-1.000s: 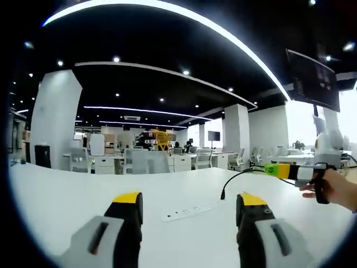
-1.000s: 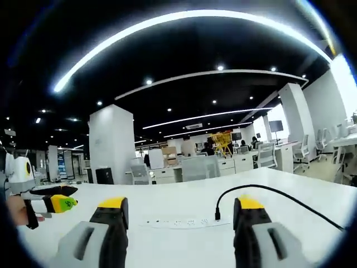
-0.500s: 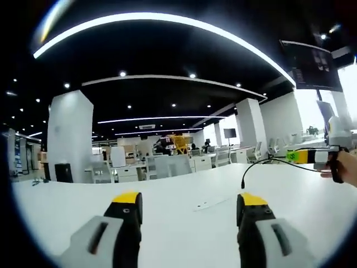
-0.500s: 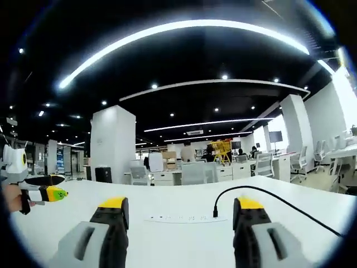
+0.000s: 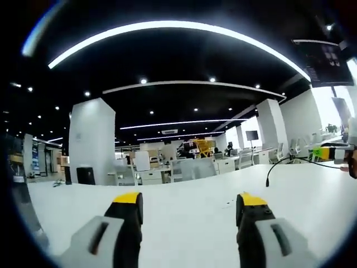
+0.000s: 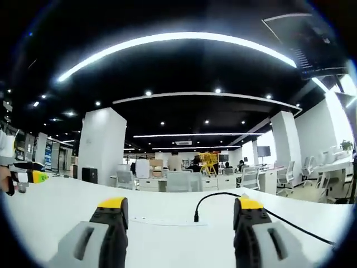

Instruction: Find the data cable on the table. Grasp the USB connector end of the cable and insert it into the USB port on the table

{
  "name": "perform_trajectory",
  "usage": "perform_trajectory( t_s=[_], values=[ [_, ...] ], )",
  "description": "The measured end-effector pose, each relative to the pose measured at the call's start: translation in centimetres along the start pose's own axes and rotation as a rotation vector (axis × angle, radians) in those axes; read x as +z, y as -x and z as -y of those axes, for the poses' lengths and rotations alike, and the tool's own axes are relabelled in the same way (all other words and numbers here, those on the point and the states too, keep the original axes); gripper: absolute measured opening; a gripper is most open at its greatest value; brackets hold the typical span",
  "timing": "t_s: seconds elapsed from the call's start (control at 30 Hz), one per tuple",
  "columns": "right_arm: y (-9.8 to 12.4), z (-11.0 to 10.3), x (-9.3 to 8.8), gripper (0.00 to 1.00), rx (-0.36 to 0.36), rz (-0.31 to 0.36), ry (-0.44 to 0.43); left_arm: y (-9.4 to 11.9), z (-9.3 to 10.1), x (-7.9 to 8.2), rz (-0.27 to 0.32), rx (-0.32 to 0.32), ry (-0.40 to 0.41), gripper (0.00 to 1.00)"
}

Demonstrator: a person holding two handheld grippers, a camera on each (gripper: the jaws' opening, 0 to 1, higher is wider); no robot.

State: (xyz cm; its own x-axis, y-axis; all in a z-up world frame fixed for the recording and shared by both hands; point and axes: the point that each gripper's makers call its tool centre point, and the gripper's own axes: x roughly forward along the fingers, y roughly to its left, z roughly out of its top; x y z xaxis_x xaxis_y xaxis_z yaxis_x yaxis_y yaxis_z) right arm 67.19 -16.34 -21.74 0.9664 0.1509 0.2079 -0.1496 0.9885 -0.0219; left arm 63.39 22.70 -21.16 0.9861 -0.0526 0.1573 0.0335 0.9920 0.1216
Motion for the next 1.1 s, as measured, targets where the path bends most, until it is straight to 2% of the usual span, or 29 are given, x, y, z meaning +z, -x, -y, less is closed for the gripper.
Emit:
perform_trajectory(
  t_s=[0.17, 0.33, 0.47, 0.57, 0.77, 0.9, 1.1],
  values=[
    [0.2, 0.6, -0.7, 0.78, -0.011, -0.008, -0.005, 0.4, -0.4, -1.5, -0.045, 0.003, -0.016, 0.69],
    [0.3, 1.6, -1.4, 0.78, -0.029, -0.018, -0.045, 0.5, -0.1, -2.1, -0.070, -0.011, -0.003, 0.68],
    [0.1, 2.1, -2.0, 0.76, -0.045, -0.030, -0.030, 0.4, -0.1, -2.4, -0.074, -0.012, -0.007, 0.69],
    [-0.2, 1.8, -2.6, 0.77, -0.018, -0.035, -0.090, 0.4, -0.4, -2.9, -0.085, -0.003, 0.007, 0.69],
    [-0.5, 0.9, -2.8, 0.80, 0.017, -0.033, -0.104, 0.6, -0.4, -2.7, -0.077, -0.002, 0.010, 0.69],
    [-0.5, 1.0, -3.0, 0.80, 0.011, -0.045, -0.075, 0.6, -0.3, -2.9, -0.084, -0.001, 0.010, 0.69],
    [-0.4, 1.4, -3.2, 0.78, 0.002, -0.047, -0.100, 0.5, -0.1, -3.1, -0.093, -0.007, 0.006, 0.69]
  ],
)
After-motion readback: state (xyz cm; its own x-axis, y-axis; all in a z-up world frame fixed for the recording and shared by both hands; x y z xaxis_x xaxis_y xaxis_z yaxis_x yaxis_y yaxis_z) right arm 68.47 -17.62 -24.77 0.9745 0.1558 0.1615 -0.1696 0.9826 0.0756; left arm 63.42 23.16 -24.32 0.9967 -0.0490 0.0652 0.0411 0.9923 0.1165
